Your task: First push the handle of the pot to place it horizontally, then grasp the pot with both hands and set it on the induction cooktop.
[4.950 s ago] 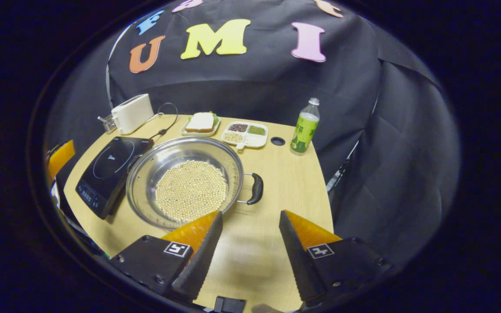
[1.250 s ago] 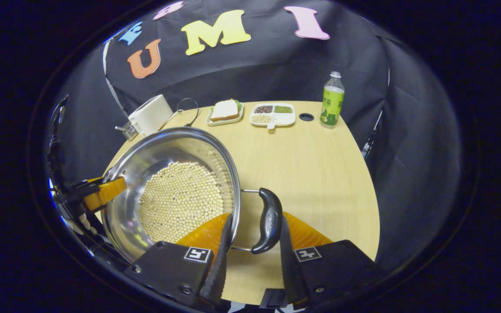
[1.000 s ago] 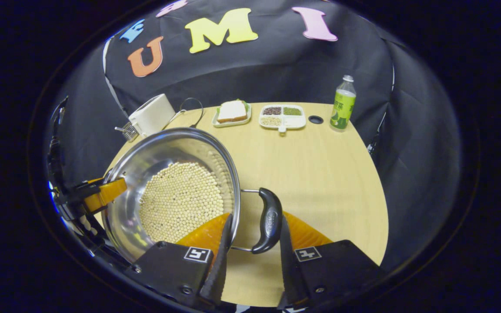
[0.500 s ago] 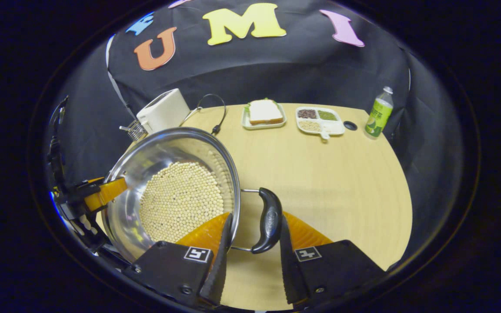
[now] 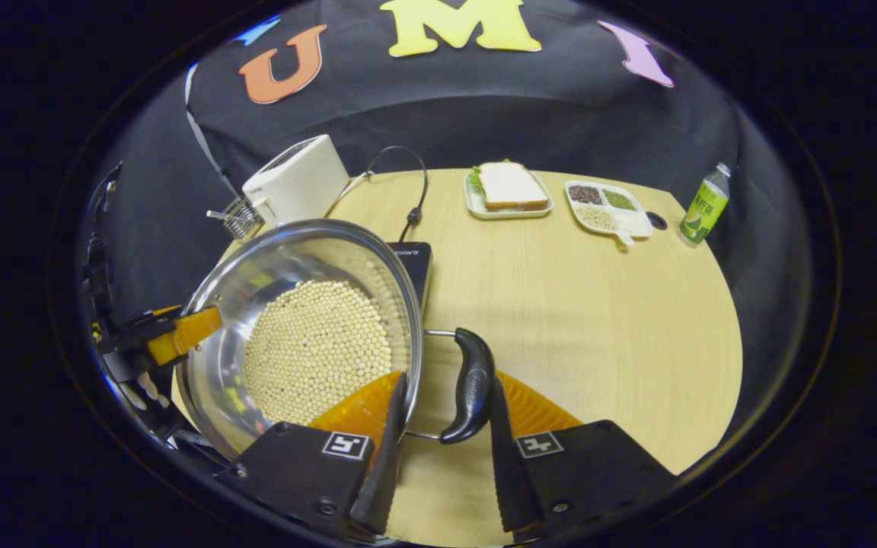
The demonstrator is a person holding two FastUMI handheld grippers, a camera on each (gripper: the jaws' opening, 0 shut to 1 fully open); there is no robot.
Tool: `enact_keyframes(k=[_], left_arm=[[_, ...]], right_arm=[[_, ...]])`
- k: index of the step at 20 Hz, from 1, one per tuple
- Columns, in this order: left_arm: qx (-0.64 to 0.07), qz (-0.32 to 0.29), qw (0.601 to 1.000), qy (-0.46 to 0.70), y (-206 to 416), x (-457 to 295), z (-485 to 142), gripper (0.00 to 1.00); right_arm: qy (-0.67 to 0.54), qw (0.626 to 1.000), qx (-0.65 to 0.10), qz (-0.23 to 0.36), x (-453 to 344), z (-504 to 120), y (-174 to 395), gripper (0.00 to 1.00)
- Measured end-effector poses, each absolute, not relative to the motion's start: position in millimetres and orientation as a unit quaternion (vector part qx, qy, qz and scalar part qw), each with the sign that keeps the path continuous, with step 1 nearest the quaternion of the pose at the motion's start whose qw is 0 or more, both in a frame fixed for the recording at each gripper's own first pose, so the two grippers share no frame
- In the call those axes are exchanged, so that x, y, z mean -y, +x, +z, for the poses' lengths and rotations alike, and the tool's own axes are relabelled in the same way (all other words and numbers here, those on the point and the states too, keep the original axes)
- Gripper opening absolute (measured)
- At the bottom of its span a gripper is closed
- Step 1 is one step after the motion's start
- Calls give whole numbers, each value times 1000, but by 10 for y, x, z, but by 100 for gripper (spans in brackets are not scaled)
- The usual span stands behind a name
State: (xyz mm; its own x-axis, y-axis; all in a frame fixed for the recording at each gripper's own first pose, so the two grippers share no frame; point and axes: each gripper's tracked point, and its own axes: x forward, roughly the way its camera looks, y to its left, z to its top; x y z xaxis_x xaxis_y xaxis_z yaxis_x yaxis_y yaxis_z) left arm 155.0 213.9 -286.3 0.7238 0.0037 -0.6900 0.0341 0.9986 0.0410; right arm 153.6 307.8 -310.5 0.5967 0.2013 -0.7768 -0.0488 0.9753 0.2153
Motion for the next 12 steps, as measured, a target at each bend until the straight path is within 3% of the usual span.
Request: enact_keyframes(k=[12], left_arm=[[-379, -13, 925, 21, 1778, -2260, -3055, 62]], right_arm=[[82, 889, -447, 50, -3187, -3148, 1687, 54]])
